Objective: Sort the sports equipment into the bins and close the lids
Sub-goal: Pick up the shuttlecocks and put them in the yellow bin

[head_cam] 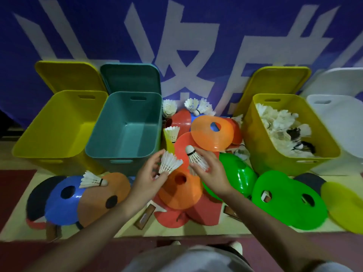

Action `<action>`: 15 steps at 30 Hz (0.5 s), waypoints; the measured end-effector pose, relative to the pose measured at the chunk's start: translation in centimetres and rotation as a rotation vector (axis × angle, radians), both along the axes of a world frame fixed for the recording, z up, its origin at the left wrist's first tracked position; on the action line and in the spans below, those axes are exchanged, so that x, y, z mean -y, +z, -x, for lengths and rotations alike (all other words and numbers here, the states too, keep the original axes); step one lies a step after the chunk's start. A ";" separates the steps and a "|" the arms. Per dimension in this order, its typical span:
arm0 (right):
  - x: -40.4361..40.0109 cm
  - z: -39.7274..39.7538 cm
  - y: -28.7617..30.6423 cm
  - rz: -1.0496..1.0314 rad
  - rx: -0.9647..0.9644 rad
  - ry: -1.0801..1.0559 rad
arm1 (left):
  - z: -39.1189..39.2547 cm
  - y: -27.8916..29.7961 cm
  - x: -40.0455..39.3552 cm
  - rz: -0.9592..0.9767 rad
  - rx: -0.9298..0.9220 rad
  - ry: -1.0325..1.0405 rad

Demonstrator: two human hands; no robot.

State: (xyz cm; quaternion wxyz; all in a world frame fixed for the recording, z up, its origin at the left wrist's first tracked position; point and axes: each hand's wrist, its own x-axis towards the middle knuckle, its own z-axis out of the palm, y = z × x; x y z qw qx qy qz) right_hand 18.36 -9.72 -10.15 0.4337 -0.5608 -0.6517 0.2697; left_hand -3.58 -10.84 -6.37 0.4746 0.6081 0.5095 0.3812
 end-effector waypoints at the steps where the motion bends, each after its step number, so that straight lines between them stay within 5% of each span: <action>1: 0.0 -1.4 0.1 -0.008 0.003 -0.037 | -1.6 0.1 -0.6 -0.002 0.001 -0.020; 15: 1.3 -26.6 3.2 0.046 0.017 -0.482 | -26.6 1.0 -7.5 -0.124 -0.061 -0.287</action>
